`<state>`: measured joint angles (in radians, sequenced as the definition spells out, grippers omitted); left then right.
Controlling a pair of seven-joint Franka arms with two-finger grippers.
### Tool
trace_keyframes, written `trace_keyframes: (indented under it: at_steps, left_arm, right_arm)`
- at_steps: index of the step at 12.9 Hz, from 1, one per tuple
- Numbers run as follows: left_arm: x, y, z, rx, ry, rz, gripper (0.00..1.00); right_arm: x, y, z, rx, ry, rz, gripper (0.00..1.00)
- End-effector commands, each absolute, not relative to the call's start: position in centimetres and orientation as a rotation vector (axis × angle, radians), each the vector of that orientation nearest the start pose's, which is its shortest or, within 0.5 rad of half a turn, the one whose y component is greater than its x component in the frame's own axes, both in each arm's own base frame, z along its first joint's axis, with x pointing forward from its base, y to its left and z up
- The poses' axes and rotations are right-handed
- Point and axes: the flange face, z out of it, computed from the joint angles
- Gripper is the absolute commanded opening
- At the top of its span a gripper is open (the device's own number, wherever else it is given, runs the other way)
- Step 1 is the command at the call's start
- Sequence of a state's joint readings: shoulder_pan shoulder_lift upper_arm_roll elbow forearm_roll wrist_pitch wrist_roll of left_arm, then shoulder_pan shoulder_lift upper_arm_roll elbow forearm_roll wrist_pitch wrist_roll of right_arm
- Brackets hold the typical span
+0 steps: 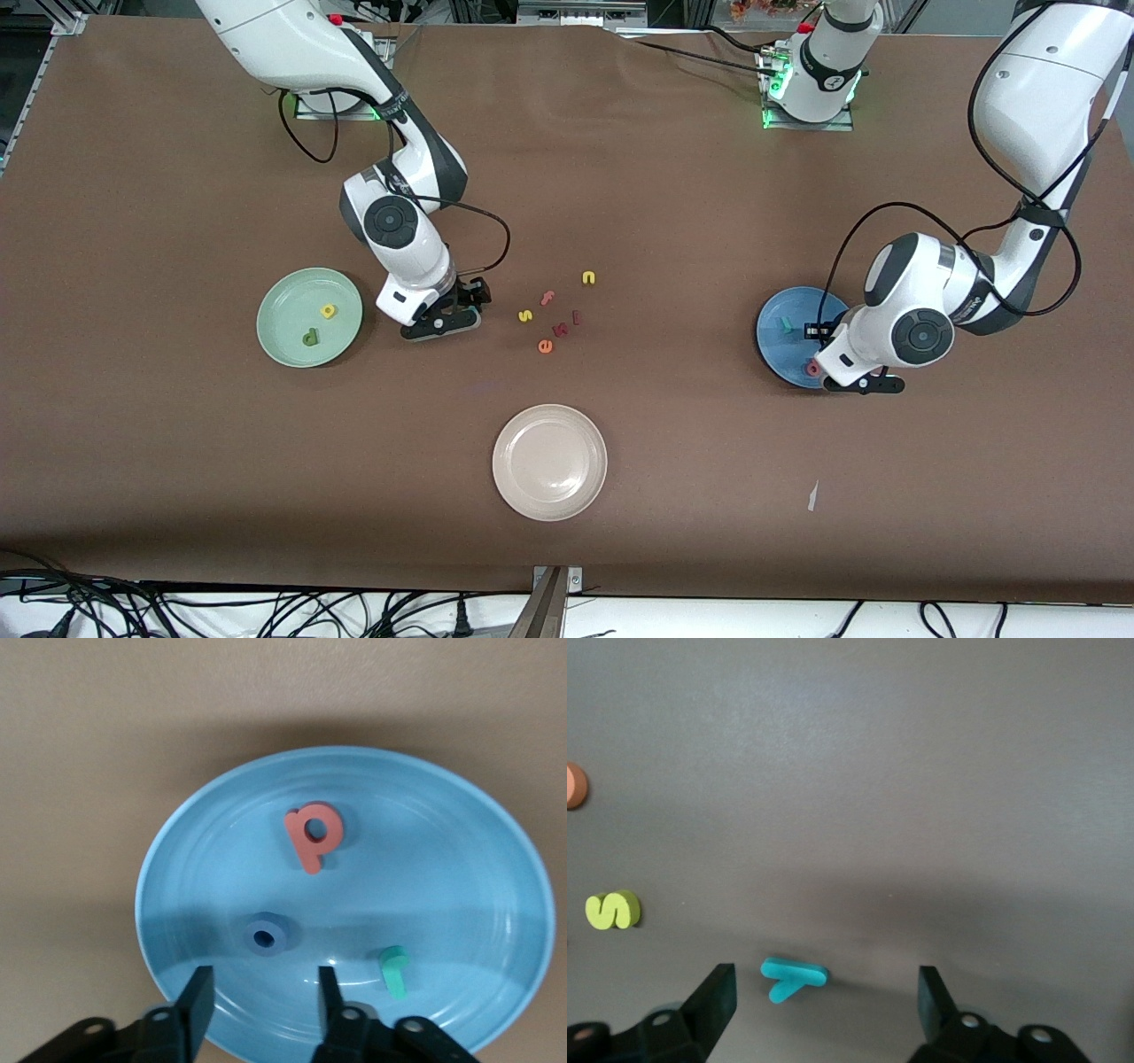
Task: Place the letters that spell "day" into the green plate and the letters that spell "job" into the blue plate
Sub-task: 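Grasp the teal y with the right gripper while the left gripper withdraws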
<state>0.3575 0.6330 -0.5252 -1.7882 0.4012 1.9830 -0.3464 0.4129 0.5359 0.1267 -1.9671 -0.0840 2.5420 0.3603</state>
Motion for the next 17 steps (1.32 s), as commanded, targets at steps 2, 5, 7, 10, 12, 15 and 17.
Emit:
trace_keyframes:
  at_steps: [2,5,7,10,12,15,17]
  left_arm:
    - [61.5,-7.5,30.4,-2.983,0.049,0.34,1.0]
    - [62.7,-9.1,37.0,-2.975,0.056,0.284,1.0]
    - [63.8,-10.0,42.1,-2.994,0.044,0.249,1.0]
    - [64.7,-9.4,47.1,-3.093,-0.042,0.237,1.0]
    - [64.7,-8.6,50.4,-3.089,-0.069,0.257,1.0]
    - [63.2,-7.9,56.1,-3.125,0.095,0.186,1.0]
    - [61.9,-5.7,58.0,-3.081,0.21,0.157,1.0]
  right_arm:
    - [52.7,33.8,19.6,-3.084,-0.312,-0.072,0.9]
    - [52.4,33.9,18.5,-3.08,-0.306,-0.086,0.86]
    - [52.5,33.9,18.2,-3.077,-0.308,-0.1,0.81]
    - [52.3,33.8,17.9,-3.079,-0.309,-0.091,0.69]
    - [52.3,33.8,17.8,-3.081,-0.311,-0.09,0.65]
    - [52.0,33.6,17.5,-3.084,-0.312,-0.079,0.58]
    - [51.9,33.6,17.4,-3.086,-0.315,-0.076,0.47]
